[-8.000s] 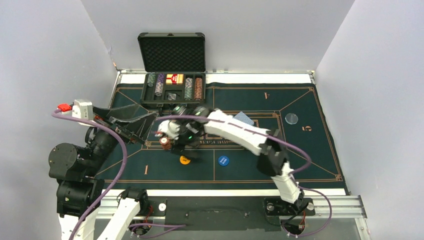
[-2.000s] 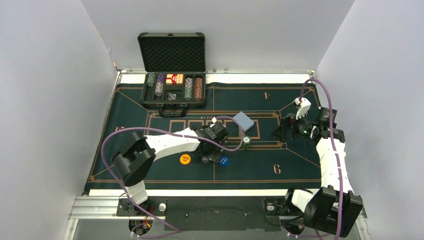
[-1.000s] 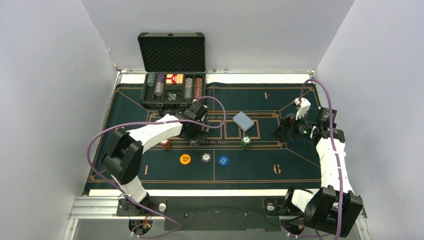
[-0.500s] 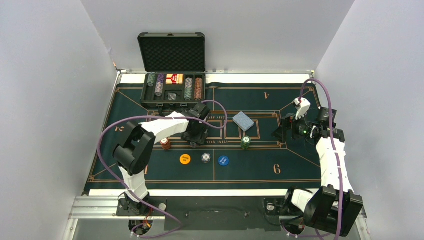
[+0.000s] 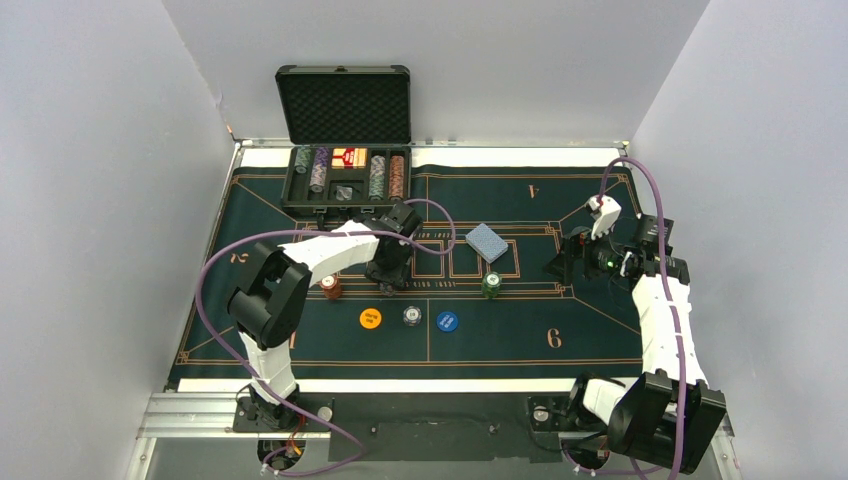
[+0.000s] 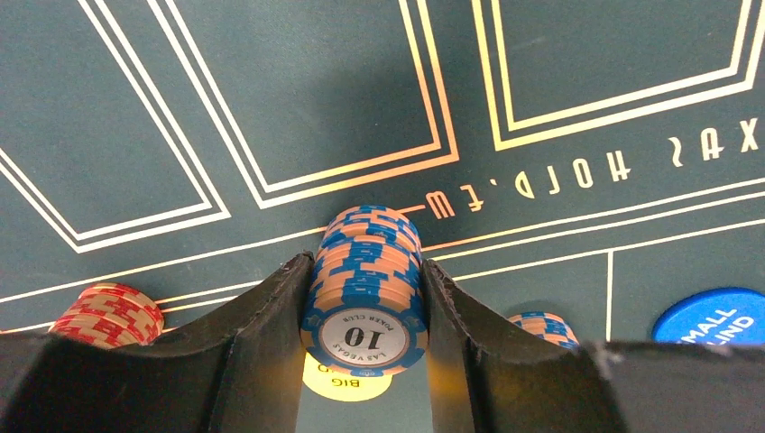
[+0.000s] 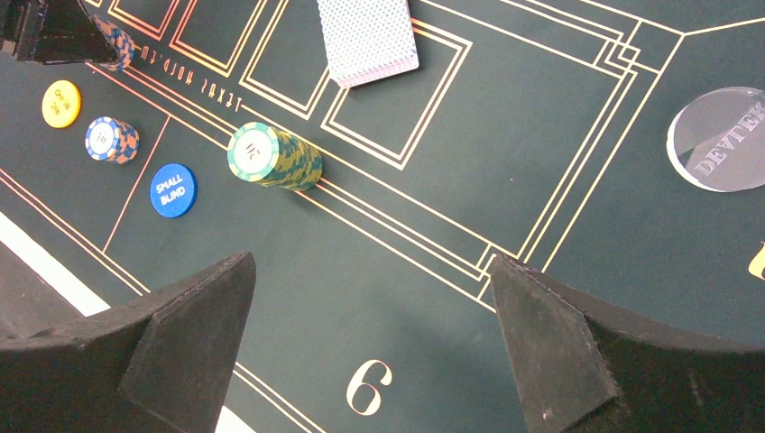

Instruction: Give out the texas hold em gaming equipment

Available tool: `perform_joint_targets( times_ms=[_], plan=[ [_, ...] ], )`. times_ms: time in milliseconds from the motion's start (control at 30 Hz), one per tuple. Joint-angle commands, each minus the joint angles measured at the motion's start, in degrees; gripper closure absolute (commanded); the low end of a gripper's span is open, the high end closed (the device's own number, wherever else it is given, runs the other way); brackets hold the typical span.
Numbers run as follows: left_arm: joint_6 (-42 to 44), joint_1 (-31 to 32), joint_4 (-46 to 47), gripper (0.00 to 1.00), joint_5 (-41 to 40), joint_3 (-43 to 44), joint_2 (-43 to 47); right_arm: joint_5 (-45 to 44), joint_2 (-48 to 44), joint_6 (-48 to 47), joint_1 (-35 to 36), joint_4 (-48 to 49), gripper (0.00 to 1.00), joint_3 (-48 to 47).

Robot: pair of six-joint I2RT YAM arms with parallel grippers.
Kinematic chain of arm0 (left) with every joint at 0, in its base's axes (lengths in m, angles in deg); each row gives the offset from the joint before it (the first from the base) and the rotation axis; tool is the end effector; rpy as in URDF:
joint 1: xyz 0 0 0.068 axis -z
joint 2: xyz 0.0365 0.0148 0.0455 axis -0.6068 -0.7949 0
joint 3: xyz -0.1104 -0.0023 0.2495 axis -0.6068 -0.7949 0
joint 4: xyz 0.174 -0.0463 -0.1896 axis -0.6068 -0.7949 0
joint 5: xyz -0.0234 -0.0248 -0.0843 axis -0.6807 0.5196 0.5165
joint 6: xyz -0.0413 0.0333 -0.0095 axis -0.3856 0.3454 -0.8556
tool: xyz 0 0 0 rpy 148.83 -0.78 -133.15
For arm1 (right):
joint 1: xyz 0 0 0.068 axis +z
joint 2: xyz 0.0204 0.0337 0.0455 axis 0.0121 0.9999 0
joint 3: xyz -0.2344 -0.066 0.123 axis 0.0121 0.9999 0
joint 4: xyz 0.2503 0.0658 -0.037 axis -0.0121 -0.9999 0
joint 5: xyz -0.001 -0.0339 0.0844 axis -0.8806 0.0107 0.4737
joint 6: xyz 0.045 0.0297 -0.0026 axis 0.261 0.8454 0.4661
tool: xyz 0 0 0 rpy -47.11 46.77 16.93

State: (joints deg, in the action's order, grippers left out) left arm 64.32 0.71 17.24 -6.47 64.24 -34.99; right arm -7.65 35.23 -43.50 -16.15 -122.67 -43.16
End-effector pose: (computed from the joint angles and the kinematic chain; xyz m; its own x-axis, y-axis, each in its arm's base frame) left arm 0.2861 -0.2172 0.1781 -0.9123 0.2786 -0.3002 0.2779 0.9595 0.0461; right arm 0.2095 -0.0347 0.2692 -0.6260 -0.0430 -0.7786 -0.5095 0.7785 0.3666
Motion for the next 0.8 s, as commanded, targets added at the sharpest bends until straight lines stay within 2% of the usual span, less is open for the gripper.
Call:
perform_joint_targets(
  times_ms=[0, 300, 533, 767],
  plan=[
    [0.3, -0.3, -2.0, 1.0, -1.2, 4.2, 3.6, 0.8, 0.0, -1.4, 0.1, 0.5, 0.0, -2.2],
    [-0.6, 2.3, -4.3, 1.0, 1.1, 6.7, 7.5, 1.0, 0.1, -1.6, 0.1, 0.1, 0.0, -2.4],
    [-5.0, 10.9, -4.5, 1.0, 3.0, 10.1, 7.2, 1.2, -0.1, -1.8, 0.1, -0.2, 0.0, -2.6],
    [-9.6, 18.9, -2.2, 1.0, 4.1, 13.7, 1.4, 1.4, -0.2, -2.1, 0.1, -0.6, 0.0, -2.9]
  ],
)
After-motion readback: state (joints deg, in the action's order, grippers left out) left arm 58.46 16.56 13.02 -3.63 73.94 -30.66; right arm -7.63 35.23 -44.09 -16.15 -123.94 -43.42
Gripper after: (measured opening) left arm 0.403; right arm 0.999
